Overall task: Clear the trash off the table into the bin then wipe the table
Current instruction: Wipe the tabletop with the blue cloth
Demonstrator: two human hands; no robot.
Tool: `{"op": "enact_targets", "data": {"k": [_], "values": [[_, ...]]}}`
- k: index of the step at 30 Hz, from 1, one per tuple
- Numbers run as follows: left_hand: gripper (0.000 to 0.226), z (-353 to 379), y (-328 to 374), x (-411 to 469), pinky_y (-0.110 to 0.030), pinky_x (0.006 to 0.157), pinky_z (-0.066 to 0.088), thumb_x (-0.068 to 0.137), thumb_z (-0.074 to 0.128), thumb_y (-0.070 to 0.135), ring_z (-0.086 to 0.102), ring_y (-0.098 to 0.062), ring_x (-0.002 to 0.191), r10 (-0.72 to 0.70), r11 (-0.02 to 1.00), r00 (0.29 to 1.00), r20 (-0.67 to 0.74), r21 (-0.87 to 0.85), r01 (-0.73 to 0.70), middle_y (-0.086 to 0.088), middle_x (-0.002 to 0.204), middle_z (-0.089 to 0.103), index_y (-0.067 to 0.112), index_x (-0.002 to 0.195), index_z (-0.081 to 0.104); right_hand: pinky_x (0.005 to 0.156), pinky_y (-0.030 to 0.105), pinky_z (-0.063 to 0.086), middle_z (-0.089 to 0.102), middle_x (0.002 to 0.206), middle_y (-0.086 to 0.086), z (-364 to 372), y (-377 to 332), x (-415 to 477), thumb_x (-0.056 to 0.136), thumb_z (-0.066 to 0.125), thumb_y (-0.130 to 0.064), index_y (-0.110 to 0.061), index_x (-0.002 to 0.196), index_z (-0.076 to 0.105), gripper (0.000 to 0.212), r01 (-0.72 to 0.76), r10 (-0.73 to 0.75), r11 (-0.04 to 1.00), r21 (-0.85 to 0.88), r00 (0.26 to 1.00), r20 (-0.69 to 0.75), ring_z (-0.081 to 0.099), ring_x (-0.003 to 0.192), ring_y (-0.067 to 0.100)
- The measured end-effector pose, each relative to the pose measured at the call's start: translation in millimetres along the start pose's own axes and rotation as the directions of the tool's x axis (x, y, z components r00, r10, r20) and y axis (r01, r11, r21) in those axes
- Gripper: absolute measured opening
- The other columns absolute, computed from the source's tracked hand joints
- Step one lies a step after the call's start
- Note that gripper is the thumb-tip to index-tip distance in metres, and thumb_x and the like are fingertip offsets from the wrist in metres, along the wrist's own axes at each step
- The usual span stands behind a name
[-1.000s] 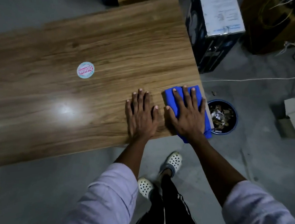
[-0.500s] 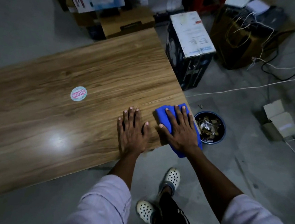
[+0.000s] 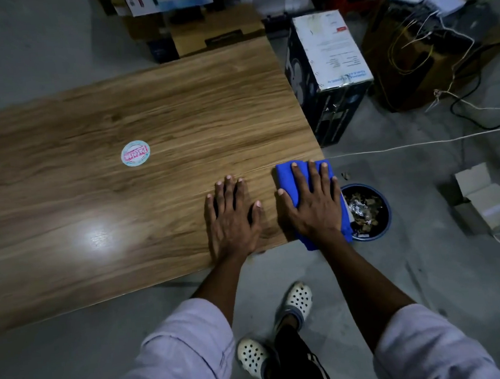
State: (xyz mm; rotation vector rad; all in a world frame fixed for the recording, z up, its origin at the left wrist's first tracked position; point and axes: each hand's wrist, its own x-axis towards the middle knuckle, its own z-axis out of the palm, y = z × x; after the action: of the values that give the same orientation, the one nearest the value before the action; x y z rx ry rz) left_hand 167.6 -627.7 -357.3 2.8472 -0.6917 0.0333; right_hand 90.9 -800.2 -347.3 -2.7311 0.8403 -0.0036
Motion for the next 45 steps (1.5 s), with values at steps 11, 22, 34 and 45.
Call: {"op": "enact_targets", "data": {"k": [11, 22, 34, 45], "values": [[0.059, -1, -6, -1, -0.048, 0.124, 0.015, 0.105, 0.015, 0.040, 0.015, -0.019, 0.156, 0.022, 0.999, 1.000, -0.003, 0.037, -0.022, -0.001, 0.167, 0.023, 0.020, 0.158, 0.032, 0.126, 0.052, -0.002, -0.003, 0.171, 0.006, 12, -57, 6, 0.101, 0.019, -0.066, -0.034, 0.163, -0.001, 0.073, 0.182, -0.183, 0.983, 0.024, 0.979, 0.087, -0.011, 0.157, 0.028], [0.057, -2, -7, 0, -0.050, 0.123, 0.019, 0.103, 0.024, 0.037, 0.020, -0.022, 0.155, 0.055, 0.998, 0.998, -0.021, -0.021, -0.056, -0.004, 0.165, 0.029, 0.021, 0.156, 0.037, 0.127, 0.047, 0.001, 0.006, 0.171, 0.001, -9, 25, -2, 0.099, 0.027, -0.069, -0.041, 0.161, 0.004, 0.072, 0.126, -0.126, 0.992, -0.015, 0.991, 0.043, -0.007, 0.158, 0.021], [0.058, 3, -9, 1, -0.051, 0.123, 0.019, 0.101, 0.025, 0.036, 0.015, -0.020, 0.156, 0.032, 0.999, 0.999, 0.004, -0.034, -0.032, -0.001, 0.167, 0.024, 0.022, 0.157, 0.035, 0.127, 0.048, 0.000, 0.002, 0.171, 0.006, 13, -53, 4, 0.101, 0.024, -0.063, -0.035, 0.163, 0.006, 0.070, 0.057, -0.061, 0.994, 0.089, 0.997, 0.051, -0.008, 0.157, 0.027], [0.055, 1, -6, 3, -0.051, 0.122, 0.021, 0.100, 0.034, 0.034, 0.023, -0.021, 0.154, 0.035, 0.996, 0.999, -0.033, -0.082, -0.037, -0.001, 0.164, 0.032, 0.022, 0.152, 0.043, 0.125, 0.052, 0.014, 0.009, 0.171, 0.001, -14, 24, 3, 0.100, 0.027, -0.068, -0.043, 0.161, 0.010, 0.067, -0.040, 0.037, 0.999, 0.034, 0.997, 0.071, 0.002, 0.157, 0.026]]}}
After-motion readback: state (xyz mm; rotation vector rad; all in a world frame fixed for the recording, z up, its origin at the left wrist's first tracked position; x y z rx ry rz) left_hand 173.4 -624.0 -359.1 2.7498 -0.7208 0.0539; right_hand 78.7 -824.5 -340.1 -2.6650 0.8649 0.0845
